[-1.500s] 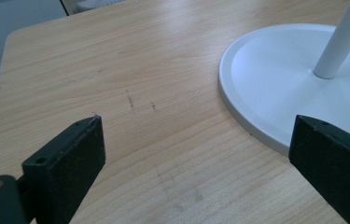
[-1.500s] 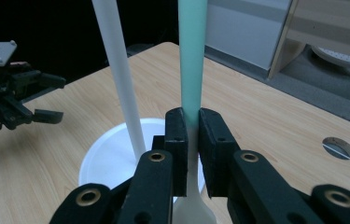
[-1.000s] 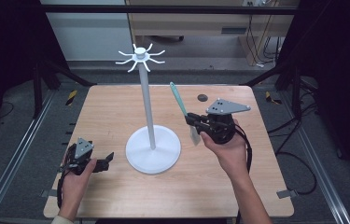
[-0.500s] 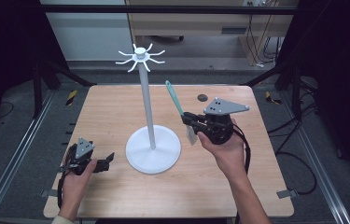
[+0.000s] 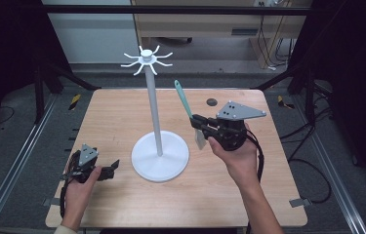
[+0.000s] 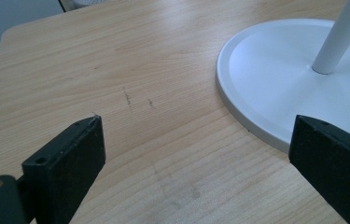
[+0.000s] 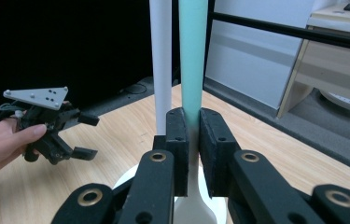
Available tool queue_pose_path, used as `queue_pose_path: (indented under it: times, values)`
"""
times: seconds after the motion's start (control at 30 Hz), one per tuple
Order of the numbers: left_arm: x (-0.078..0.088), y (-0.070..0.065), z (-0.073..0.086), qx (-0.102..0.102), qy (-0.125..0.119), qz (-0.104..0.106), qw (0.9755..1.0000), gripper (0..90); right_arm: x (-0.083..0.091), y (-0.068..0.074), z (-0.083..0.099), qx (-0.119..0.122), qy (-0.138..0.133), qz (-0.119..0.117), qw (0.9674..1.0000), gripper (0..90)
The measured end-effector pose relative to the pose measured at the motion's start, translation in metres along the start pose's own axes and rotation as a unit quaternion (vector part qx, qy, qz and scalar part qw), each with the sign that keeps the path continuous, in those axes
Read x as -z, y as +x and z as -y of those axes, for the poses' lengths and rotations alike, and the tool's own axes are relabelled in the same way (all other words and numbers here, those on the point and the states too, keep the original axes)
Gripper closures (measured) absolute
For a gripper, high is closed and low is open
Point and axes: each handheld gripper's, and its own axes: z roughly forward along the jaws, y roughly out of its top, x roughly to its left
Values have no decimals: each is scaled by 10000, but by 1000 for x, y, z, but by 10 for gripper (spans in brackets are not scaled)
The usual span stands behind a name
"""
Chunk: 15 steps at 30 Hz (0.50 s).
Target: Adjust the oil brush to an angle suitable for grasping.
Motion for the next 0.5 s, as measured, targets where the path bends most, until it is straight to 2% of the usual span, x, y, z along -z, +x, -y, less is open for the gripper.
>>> queue_pose_path:
  times: [0.33, 0.5]
  values:
    - [1, 0, 0, -1, 8, -8, 10000, 33, 4, 6, -14, 88, -248, -3, 9997, 825]
    - [1, 0, 0, -5, 3, -5, 10000, 33, 3, 8, -19, 137, -265, 9, 9996, 826]
